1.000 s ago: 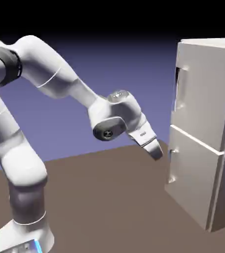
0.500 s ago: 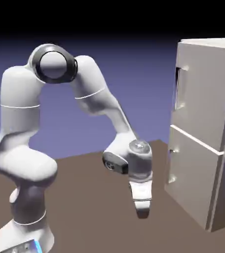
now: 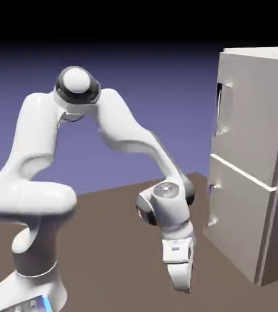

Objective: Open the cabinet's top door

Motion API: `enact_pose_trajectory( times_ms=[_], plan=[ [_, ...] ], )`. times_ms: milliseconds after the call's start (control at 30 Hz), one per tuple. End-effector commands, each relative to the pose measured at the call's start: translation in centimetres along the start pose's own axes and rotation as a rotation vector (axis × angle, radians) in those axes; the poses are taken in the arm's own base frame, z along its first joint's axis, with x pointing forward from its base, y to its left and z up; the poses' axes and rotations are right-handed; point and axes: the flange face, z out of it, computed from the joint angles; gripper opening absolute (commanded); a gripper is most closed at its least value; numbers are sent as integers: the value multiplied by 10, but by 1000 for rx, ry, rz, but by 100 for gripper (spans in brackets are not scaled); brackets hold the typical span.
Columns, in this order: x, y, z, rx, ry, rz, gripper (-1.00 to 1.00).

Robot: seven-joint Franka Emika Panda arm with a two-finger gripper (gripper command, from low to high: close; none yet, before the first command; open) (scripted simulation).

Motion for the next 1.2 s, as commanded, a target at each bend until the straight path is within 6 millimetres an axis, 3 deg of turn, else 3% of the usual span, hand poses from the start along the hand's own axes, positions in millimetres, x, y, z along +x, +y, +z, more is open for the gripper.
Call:
enact_pose_trajectory(
  times_ms=[0,167,333,467,633,667,800,833,867,1167],
  plan=[
    [4,-6,-8,33,31,-3,0],
    [12,-47,-58,243,180,-43,0],
    [-1,-96,-129,520,313,-121,0],
    [-31,-133,-200,785,398,-206,0],
    [-93,-163,-304,1159,470,-330,0],
    [-93,-163,-304,1159,470,-330,0],
    [-83,-209,-288,1159,470,-330,0],
    [-83,-209,-288,1159,470,-330,0],
    [-83,-209,-288,1159,470,-330,-100],
    [-58,-160,-295,1270,317,-455,-100]
  ],
)
